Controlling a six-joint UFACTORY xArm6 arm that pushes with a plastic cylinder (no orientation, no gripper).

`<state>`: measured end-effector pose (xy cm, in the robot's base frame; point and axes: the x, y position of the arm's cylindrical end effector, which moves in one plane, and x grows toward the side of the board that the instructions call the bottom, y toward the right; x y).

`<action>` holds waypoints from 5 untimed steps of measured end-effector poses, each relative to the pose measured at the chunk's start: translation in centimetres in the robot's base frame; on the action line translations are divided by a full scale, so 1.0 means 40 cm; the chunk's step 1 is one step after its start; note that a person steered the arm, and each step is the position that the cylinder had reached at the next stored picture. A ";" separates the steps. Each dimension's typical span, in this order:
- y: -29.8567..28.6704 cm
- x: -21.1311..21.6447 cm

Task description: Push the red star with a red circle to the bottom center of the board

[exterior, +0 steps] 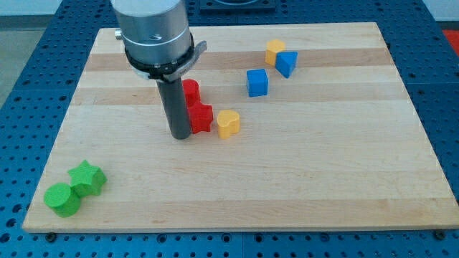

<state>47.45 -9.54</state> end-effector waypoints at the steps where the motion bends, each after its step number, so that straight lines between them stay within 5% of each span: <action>1: -0.001 0.000; 3: -0.112 -0.065; 5: -0.170 -0.279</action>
<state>36.29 -16.33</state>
